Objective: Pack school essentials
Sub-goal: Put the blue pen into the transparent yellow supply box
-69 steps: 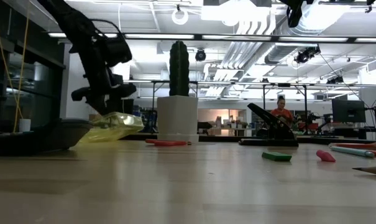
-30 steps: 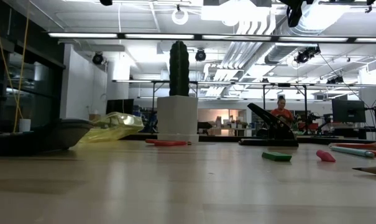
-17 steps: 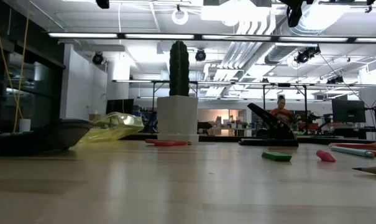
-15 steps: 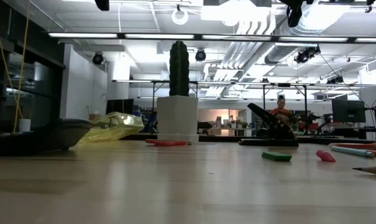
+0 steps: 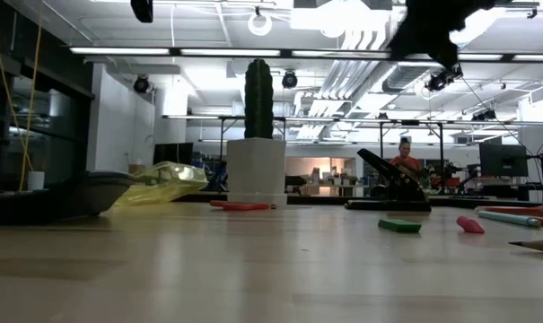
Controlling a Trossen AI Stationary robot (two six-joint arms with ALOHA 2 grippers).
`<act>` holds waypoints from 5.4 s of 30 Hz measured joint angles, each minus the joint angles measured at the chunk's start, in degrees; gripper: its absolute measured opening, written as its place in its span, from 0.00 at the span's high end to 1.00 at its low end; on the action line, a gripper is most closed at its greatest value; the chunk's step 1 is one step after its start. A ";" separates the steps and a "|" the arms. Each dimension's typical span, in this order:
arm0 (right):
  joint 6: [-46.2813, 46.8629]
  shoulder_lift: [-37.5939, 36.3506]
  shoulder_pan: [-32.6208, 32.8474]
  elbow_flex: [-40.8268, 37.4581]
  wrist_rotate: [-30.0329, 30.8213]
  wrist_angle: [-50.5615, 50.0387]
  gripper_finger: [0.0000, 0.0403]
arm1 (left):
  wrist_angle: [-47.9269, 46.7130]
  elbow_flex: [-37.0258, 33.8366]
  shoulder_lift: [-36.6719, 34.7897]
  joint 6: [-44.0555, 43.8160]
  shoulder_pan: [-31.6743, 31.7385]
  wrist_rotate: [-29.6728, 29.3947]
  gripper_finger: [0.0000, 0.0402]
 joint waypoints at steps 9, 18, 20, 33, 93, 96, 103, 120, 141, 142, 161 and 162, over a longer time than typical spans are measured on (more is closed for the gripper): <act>38.12 13.88 0.00 -0.27 -1.08 -32.60 0.44 | -0.72 0.00 0.02 -0.56 -0.01 -0.68 1.00; 52.63 20.05 0.00 -10.38 -7.57 -23.83 0.40 | -2.27 -0.02 0.02 -1.12 -0.01 -2.28 1.00; 54.84 21.03 -0.10 -11.59 -6.65 -21.91 0.40 | -2.27 -0.02 0.02 -1.16 -0.01 -2.28 1.00; 61.92 29.82 -0.48 -13.72 -4.95 -16.59 0.60 | -2.25 -0.02 0.02 -1.03 -0.04 -2.26 1.00; -15.28 13.95 -5.62 -12.11 -14.96 65.96 1.00 | 2.07 0.76 10.38 -13.82 -0.01 -0.46 0.85; -16.65 17.77 -5.60 -8.72 -16.01 66.13 1.00 | 3.12 3.10 16.79 -14.84 -0.04 2.94 0.74; -18.57 26.52 -5.57 -0.88 -23.09 65.88 1.00 | 7.46 10.36 29.75 -16.05 -0.04 7.52 0.51; -20.81 29.71 -5.62 4.77 -24.97 65.58 1.00 | 7.89 15.93 35.87 -11.96 -0.02 7.36 0.70; -18.09 17.56 -9.30 4.77 -20.77 44.18 0.48 | -12.10 15.62 23.25 -4.39 4.16 5.84 0.97; -18.13 16.01 -9.61 4.77 -20.79 41.85 0.45 | -12.60 14.87 21.16 -4.41 4.38 5.17 0.97; -17.75 2.10 -8.72 -4.76 -18.39 43.51 0.37 | -3.13 0.04 0.20 -8.56 0.39 2.11 0.97; -17.75 2.10 -8.72 -4.78 -18.39 43.46 0.37 | -3.25 0.04 0.20 -8.59 0.38 2.11 0.97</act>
